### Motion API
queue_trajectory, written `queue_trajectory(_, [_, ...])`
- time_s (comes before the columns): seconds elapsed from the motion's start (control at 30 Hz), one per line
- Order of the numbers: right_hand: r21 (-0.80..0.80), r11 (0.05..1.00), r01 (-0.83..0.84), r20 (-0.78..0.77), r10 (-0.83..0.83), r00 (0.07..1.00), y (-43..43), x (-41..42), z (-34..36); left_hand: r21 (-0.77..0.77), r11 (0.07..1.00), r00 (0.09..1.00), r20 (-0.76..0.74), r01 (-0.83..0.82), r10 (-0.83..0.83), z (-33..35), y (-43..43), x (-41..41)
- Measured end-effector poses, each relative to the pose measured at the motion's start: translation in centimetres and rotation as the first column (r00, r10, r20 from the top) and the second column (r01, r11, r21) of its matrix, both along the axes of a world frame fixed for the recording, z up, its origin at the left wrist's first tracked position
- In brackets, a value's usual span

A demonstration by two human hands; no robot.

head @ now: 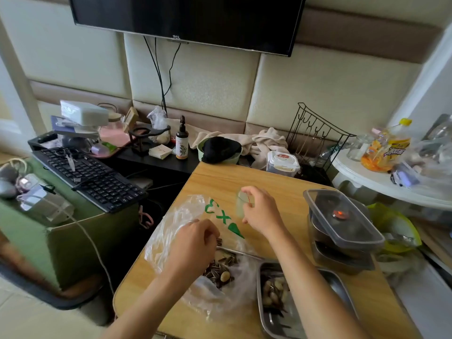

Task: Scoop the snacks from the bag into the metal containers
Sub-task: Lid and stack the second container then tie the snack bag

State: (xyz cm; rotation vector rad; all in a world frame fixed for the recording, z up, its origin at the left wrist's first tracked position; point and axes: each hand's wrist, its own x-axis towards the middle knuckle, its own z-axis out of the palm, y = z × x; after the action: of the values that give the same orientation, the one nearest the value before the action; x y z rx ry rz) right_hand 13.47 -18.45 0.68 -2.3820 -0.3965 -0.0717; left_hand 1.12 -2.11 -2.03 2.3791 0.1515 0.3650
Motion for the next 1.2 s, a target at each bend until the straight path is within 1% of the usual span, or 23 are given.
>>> queue_trajectory(0.07, [-0.089, 0.996, -0.02, -0.094, 0.012, 0.995, 1.1, 1.1, -0.4, -0.024, 1.0, 1.0, 0.0, 0.0, 0.0, 0.3, 0.1, 0.4])
queue_trajectory(0.1, [-0.134, 0.991, -0.012, -0.108, -0.003, 0.994, 1.5, 1.4, -0.5, -0.04, 0.999, 1.0, -0.001, -0.002, 0.002, 0.4, 0.1, 0.6])
queue_trajectory(0.23, [-0.288, 0.947, 0.143, -0.037, -0.16, 0.986, 2.6, 2.7, -0.9, -0.091, 0.996, 1.0, 0.0, -0.007, 0.007, 0.8, 0.2, 0.8])
queue_trajectory(0.3, [-0.333, 0.929, 0.162, -0.062, -0.193, 0.979, 2.9, 3.2, -1.0, -0.1, 0.995, 1.0, 0.0, -0.014, 0.014, 1.1, 0.0, 0.7])
queue_trajectory(0.33, [-0.318, 0.933, 0.166, -0.09, -0.205, 0.975, 3.1, 3.4, -0.9, -0.103, 0.994, 1.0, 0.003, -0.018, 0.018, 1.3, -0.1, 0.7])
queue_trajectory(0.47, [-0.166, 0.955, 0.246, -0.166, -0.273, 0.948, 3.2, 3.1, -0.5, -0.152, 0.988, 1.0, 0.011, -0.016, 0.018, 1.7, -0.5, 0.8])
queue_trajectory(0.57, [-0.079, 0.952, 0.294, -0.172, -0.304, 0.937, 2.9, 2.8, -0.5, -0.159, 0.987, 1.0, 0.012, -0.018, 0.02, 2.0, -0.7, 0.9])
queue_trajectory(0.67, [0.022, 0.957, 0.288, -0.166, -0.281, 0.945, 2.4, 2.2, 0.1, -0.18, 0.983, 1.0, 0.02, -0.019, 0.023, 2.3, -0.9, 0.8])
queue_trajectory(0.77, [0.114, 0.953, 0.28, -0.11, -0.268, 0.957, 2.0, 1.3, 0.7, -0.207, 0.978, 1.0, 0.016, -0.015, 0.019, 2.5, -1.0, 0.8])
queue_trajectory(0.93, [0.278, 0.901, 0.332, 0.079, -0.366, 0.927, 1.3, 0.2, 2.0, -0.265, 0.964, 0.999, 0.028, -0.016, 0.024, 2.7, -1.1, 0.9])
queue_trajectory(1.0, [0.365, 0.874, 0.32, 0.104, -0.38, 0.919, 1.1, -0.8, 2.6, -0.37, 0.929, 0.999, 0.026, -0.016, 0.027, 2.8, -1.0, 1.1])
queue_trajectory(1.07, [0.413, 0.859, 0.303, 0.041, -0.35, 0.936, 1.1, -2.4, 3.0, -0.495, 0.869, 1.0, 0.005, -0.004, 0.008, 3.0, -0.9, 1.2])
queue_trajectory(1.13, [0.47, 0.846, 0.253, -0.098, -0.235, 0.967, 1.3, -4.3, 3.3, -0.613, 0.79, 0.999, -0.016, 0.014, -0.029, 3.3, -0.8, 1.4])
queue_trajectory(1.2, [0.538, 0.822, 0.186, -0.217, -0.078, 0.973, 1.4, -6.1, 3.3, -0.743, 0.67, 0.997, -0.048, 0.005, -0.06, 3.7, -0.5, 1.5])
